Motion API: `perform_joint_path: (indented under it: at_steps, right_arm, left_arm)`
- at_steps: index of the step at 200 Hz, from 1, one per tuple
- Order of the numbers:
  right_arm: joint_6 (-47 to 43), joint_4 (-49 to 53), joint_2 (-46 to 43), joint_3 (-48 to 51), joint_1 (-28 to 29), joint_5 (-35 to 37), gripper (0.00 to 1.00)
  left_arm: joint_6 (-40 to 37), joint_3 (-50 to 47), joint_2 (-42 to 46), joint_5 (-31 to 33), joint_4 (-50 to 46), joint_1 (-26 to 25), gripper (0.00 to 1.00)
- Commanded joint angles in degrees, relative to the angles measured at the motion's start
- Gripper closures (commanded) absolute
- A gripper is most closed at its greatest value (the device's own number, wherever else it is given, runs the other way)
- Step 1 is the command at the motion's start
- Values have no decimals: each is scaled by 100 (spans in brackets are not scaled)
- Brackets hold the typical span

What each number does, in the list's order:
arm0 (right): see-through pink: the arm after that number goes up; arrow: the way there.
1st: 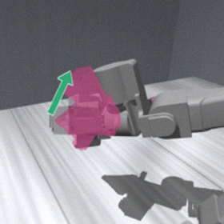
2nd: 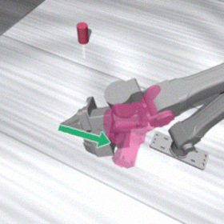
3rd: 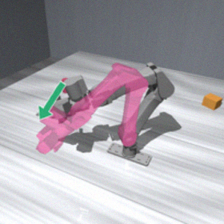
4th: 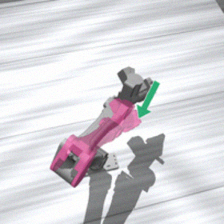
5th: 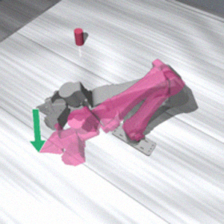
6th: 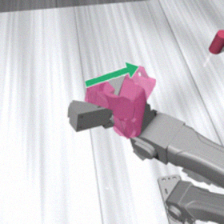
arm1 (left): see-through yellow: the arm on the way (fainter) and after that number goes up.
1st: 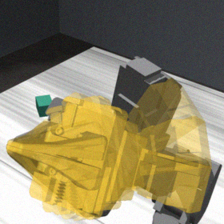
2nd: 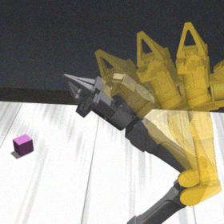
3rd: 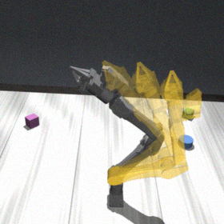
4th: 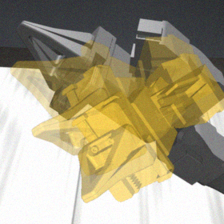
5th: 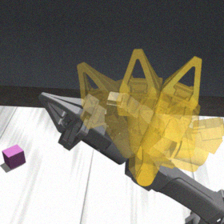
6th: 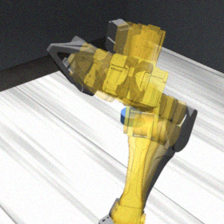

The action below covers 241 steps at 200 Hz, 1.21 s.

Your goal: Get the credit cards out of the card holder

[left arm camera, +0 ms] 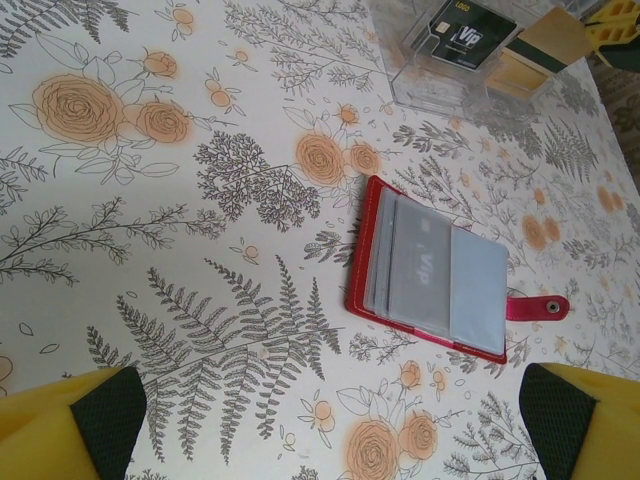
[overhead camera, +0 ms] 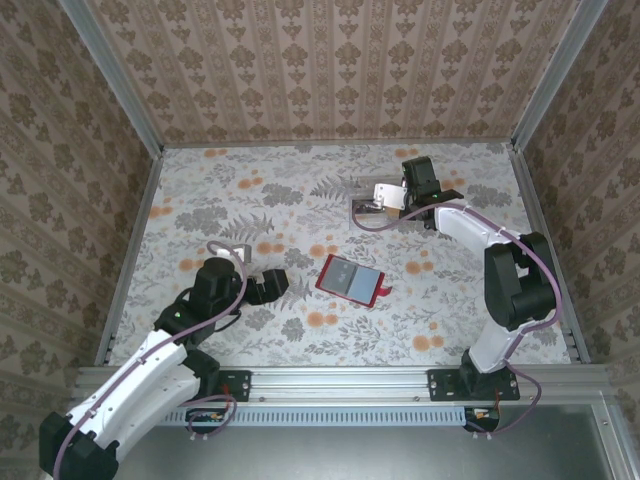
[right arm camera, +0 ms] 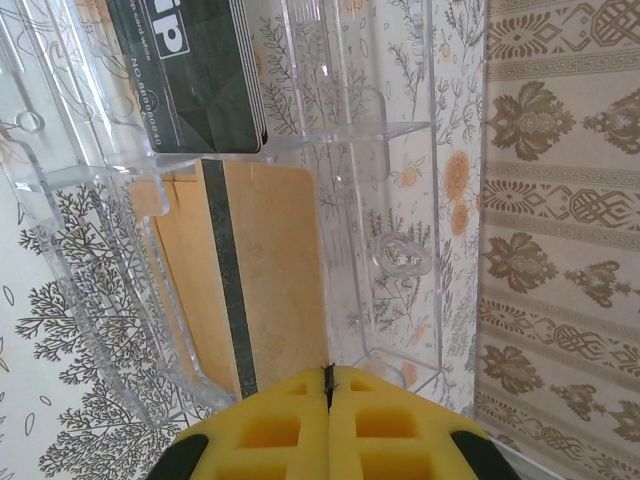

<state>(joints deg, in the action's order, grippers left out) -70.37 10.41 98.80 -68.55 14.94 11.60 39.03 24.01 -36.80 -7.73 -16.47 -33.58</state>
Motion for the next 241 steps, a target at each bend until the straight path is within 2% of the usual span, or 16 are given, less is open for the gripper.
perform_joint_path:
  at_steps: [1, 241]
  right_arm:
    - [-80, -33, 119, -29, 25, 53, 100]
    - [-164, -57, 180, 136, -190, 121, 100]
  left_arm:
    - [61, -66, -4, -97, 91, 70, 0]
    - [61, -106, -26, -177, 127, 159, 0]
